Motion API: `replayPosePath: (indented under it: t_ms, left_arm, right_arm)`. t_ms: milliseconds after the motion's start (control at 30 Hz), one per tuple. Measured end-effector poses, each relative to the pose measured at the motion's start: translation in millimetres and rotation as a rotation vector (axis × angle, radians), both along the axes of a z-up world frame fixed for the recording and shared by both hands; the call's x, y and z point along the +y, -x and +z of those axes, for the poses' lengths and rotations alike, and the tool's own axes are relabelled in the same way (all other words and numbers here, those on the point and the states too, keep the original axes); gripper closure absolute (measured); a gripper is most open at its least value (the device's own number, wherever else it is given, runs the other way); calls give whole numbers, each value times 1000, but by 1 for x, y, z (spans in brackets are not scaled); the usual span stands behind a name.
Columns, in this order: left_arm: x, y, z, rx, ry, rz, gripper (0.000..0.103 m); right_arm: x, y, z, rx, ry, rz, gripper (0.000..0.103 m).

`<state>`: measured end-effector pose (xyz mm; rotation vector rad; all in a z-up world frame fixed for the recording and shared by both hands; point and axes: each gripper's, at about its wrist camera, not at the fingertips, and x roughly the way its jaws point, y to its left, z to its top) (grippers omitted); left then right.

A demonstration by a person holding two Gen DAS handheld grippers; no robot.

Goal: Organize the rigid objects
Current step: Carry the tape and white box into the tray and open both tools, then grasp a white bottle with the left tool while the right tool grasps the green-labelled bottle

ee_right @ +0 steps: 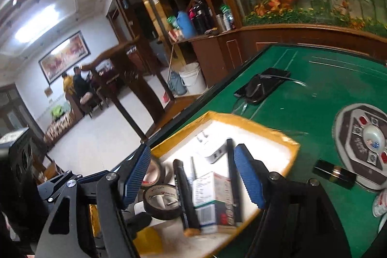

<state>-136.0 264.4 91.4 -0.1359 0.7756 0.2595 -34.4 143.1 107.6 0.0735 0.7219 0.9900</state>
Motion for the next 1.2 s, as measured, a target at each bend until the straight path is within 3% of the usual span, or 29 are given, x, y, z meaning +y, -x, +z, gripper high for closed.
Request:
replayPosePath:
  t_ms: [233,467,733,1000,1200]
  left_arm:
    - [-46,-13,12,-13,-30,-81,8]
    - [-113,-39,11,21,-54,-232,7]
    - [-195,-96,-2,61,-89,-387,4]
    - [-222,-154,-28,92,-90,-383,5]
    - [-230,-181,-39,103,-53,-402,22]
  right_arm:
    - [-76,-18,-1,36,-50,-110,32]
    - [-173,-34,3,51,-93,-253,32]
    - [-313,-56,-11,138,-182,-549,32]
    - [-338,-62,-20,176,-189,-609,32]
    - [-335,-59,-22,169,-191,-583,32]
